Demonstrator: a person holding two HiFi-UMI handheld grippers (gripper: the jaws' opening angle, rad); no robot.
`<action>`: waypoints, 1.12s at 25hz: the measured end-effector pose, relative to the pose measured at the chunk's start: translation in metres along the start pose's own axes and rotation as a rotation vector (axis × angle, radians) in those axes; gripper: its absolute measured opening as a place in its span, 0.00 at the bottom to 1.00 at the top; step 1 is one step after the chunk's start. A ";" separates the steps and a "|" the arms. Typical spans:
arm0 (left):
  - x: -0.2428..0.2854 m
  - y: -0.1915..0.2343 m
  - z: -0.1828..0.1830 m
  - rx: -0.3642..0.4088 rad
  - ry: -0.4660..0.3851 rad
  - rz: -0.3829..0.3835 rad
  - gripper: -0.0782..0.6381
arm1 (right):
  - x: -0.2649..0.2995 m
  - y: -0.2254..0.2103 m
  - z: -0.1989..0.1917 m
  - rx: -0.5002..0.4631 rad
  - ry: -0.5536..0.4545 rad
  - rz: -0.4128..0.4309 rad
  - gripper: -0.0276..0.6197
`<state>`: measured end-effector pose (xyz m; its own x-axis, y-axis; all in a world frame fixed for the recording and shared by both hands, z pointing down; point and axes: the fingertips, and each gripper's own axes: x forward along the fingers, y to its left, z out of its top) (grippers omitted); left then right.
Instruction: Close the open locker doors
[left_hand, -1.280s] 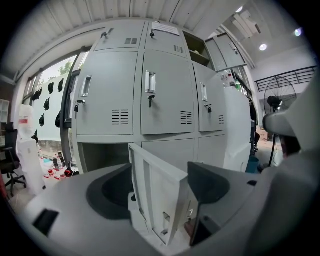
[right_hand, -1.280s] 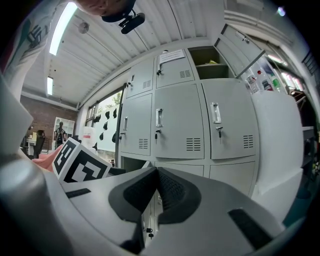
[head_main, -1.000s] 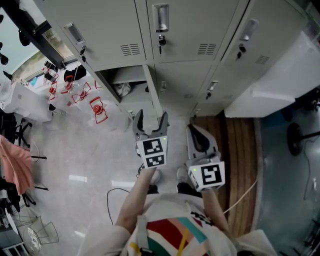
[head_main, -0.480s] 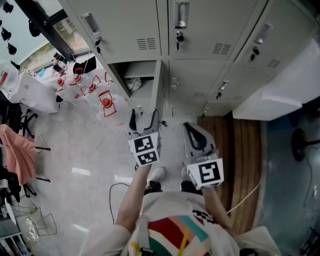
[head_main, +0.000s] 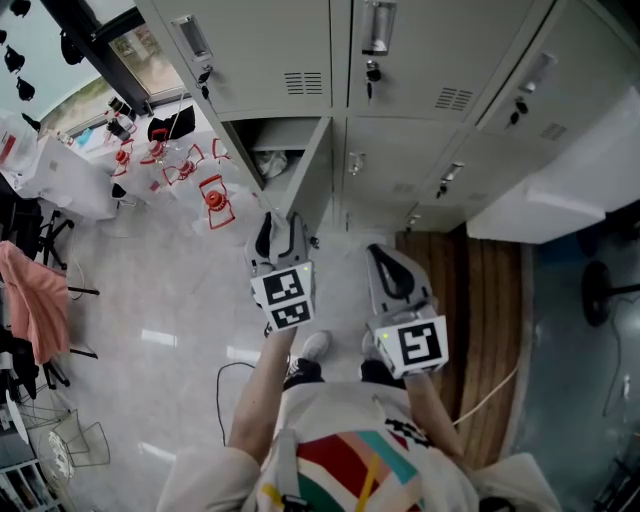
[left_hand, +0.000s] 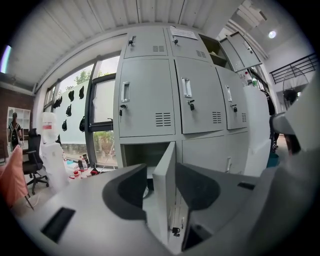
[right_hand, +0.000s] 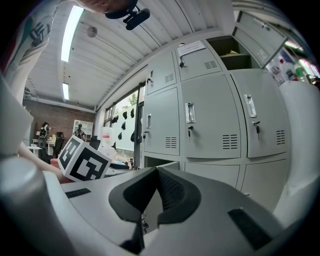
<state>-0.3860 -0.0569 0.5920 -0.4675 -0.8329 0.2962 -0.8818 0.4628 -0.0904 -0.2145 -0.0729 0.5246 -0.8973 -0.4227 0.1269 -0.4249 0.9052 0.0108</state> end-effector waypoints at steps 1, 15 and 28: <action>0.001 0.001 -0.002 -0.002 0.005 0.003 0.35 | 0.001 0.001 0.000 0.000 0.002 0.001 0.05; 0.014 0.023 -0.011 -0.033 0.046 0.040 0.24 | 0.009 -0.004 -0.006 -0.007 0.030 -0.014 0.05; 0.044 0.079 -0.007 -0.059 0.052 0.086 0.21 | 0.035 0.007 -0.009 -0.023 0.056 -0.015 0.05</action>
<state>-0.4759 -0.0545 0.6048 -0.5364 -0.7730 0.3388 -0.8325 0.5506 -0.0618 -0.2479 -0.0813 0.5383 -0.8824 -0.4337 0.1822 -0.4347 0.8998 0.0363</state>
